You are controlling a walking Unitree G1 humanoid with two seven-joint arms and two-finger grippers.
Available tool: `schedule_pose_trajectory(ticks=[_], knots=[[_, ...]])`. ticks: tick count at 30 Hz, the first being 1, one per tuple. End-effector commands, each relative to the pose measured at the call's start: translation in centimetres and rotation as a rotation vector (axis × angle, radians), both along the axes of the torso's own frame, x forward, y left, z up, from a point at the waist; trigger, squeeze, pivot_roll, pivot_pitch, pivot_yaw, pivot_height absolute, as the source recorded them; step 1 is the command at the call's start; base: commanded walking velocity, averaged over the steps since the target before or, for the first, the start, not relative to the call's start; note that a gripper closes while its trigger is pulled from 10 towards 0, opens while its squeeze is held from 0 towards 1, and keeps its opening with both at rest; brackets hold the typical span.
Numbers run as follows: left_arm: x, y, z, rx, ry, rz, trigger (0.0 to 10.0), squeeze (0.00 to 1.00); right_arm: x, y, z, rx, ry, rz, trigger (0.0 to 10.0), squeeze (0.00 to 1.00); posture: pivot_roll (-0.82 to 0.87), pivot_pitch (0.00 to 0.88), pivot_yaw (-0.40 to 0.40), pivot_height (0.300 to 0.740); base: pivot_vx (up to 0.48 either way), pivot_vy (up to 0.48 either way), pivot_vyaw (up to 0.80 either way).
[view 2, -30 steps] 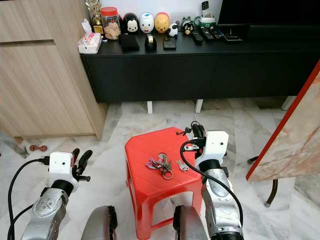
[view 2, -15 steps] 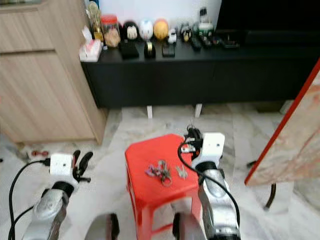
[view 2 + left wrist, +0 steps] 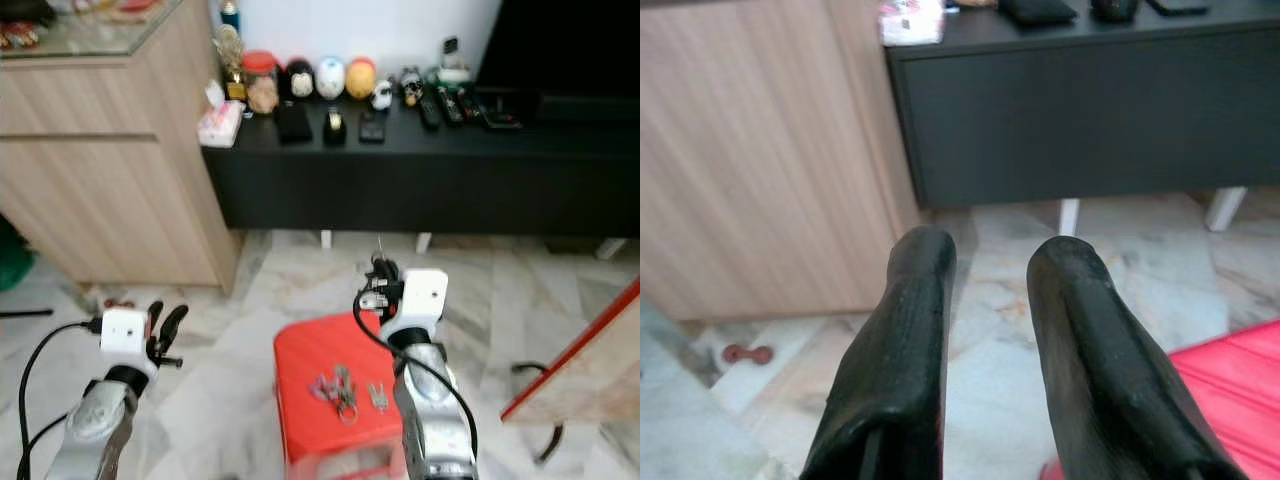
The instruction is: Hang keys on a hook
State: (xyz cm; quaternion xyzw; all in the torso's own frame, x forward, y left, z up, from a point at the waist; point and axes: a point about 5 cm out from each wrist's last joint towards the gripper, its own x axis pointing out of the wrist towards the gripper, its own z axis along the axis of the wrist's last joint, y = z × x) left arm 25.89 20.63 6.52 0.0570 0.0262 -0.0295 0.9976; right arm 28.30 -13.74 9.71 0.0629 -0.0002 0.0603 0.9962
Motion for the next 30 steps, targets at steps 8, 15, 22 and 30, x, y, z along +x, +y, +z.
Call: schedule_pose_trajectory(ticks=[8,15,22,30], knots=[[-0.4,-0.3,-0.4,0.005,0.016,-0.022,10.0,0.0,-0.1,0.4,-0.3,0.027,0.036,0.012,10.0,0.0,0.0,0.0,-0.02,0.74,0.0,0.0,0.0],[-0.6,-0.6,-0.5,-0.006,0.023,-0.056,10.0,0.0,0.2,0.8,-0.2,0.035,0.043,0.017,10.0,0.0,0.0,0.0,-0.02,0.74,-0.071,0.0,0.0],[-0.6,-1.1,-0.4,-0.017,0.019,-0.082,10.0,0.0,0.5,1.0,-0.2,0.033,0.054,0.014,10.0,0.0,0.0,0.0,-0.02,0.74,-0.304,0.0,0.0],[-0.2,-1.1,0.1,-0.023,0.005,-0.088,10.0,0.0,1.0,1.1,-0.1,0.018,0.064,0.011,10.0,0.0,0.01,0.0,-0.019,0.74,-0.307,0.0,0.0]])
